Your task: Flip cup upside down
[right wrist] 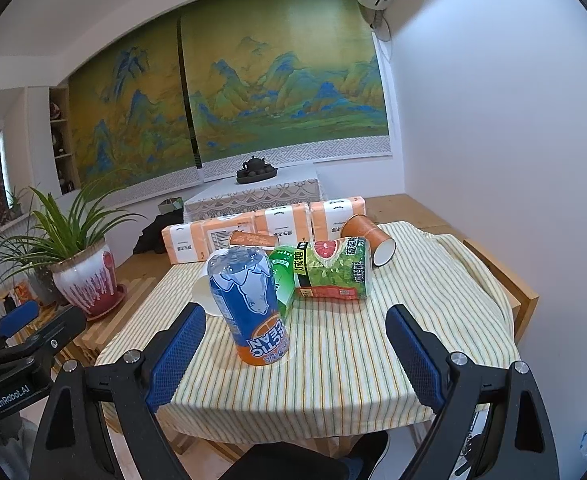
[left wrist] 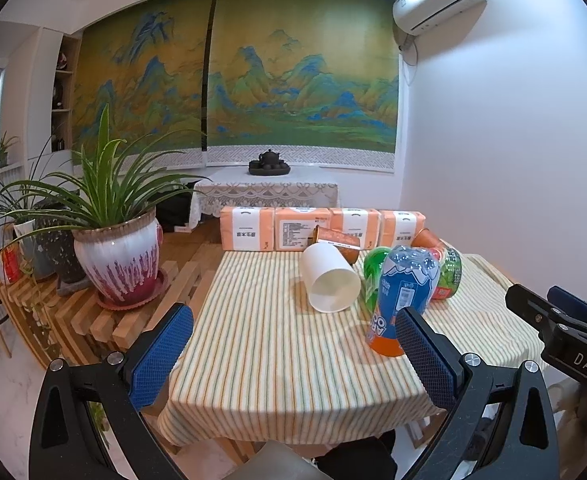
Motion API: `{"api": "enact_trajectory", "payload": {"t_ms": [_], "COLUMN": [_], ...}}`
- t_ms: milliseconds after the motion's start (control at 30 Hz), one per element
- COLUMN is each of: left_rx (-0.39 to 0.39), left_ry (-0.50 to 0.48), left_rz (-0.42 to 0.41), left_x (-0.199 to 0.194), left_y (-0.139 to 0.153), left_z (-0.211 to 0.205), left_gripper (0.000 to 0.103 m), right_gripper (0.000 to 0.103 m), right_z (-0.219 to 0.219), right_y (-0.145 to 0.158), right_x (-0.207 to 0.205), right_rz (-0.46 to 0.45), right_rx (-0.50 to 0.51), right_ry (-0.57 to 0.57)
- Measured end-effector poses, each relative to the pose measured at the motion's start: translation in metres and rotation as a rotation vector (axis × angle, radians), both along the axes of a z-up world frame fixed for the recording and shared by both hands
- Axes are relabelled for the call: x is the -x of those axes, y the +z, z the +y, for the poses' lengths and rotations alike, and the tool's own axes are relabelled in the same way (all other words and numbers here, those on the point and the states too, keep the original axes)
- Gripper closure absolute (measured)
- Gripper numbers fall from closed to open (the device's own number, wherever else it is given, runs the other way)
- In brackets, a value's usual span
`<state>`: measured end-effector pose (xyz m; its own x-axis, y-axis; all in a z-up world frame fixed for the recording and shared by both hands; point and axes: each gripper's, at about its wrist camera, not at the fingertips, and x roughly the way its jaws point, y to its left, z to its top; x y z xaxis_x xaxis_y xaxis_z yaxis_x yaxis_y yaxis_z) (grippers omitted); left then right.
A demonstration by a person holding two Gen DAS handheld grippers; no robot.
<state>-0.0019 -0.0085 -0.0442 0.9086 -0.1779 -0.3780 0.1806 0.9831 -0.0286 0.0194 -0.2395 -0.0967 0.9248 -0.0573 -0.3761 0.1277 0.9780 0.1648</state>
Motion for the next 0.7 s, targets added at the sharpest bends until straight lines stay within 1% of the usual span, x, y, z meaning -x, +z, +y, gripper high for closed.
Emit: {"api": "enact_trajectory", "payload": {"t_ms": [700], "left_rx": [0.005], "left_ry": [-0.001], "left_rz": [0.002], "left_x": [-0.0027], "left_y": [-0.0003], "left_z": [0.0020], "left_gripper": [0.001], "right_gripper": [0.014], "right_z": [0.0007], "right_y": [-0.0040], "right_x": [-0.0044], "right_rz": [0.007], "right_rx": [0.000], "right_ry": [0.001]}}
